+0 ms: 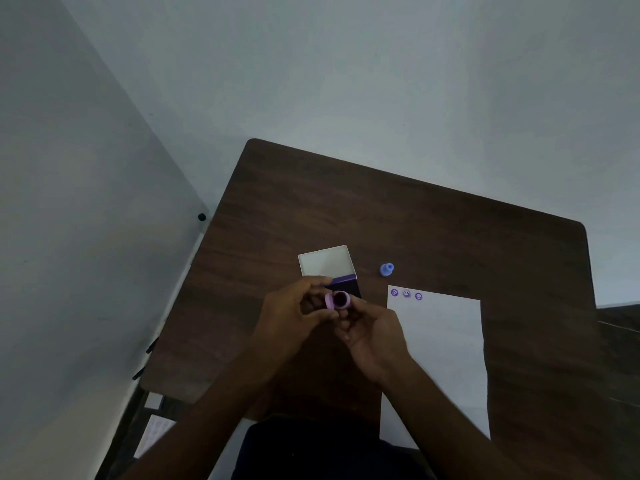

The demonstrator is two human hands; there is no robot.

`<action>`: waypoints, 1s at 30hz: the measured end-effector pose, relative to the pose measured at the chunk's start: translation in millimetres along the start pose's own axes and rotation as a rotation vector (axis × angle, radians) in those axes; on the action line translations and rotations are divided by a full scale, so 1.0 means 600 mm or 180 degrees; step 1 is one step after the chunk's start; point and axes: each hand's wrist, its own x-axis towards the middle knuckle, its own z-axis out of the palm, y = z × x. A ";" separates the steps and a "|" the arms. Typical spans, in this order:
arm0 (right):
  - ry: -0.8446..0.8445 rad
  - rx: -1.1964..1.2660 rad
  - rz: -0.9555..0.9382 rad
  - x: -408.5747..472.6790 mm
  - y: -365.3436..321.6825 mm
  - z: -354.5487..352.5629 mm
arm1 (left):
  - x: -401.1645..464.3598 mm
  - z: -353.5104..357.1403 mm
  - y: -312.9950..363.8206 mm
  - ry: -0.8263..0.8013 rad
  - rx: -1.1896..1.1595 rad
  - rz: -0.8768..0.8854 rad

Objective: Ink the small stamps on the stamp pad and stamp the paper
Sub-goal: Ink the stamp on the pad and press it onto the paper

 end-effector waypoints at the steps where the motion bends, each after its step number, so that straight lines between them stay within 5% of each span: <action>1: -0.0043 -0.0108 -0.0066 0.000 -0.001 0.001 | 0.000 0.002 0.000 -0.0013 0.0045 -0.0057; 6: 0.0083 -0.1094 -0.0504 -0.001 -0.001 0.011 | 0.011 0.017 -0.009 -0.0870 0.0361 -0.0199; 15: 0.0133 -0.1376 -0.0606 -0.005 -0.007 0.024 | 0.012 0.032 -0.008 -0.0468 0.0067 -0.0663; 24: 0.0625 -0.2044 -0.0189 0.024 -0.019 0.012 | 0.022 0.041 -0.015 -0.0669 -0.0236 -0.1078; 27: 0.0601 -0.2297 0.0065 0.026 -0.039 0.010 | 0.025 0.049 -0.008 -0.0598 -0.0344 -0.0870; 30: 0.0585 -0.2158 -0.0288 0.026 -0.048 -0.002 | 0.037 0.058 0.004 -0.0463 -0.0537 -0.0692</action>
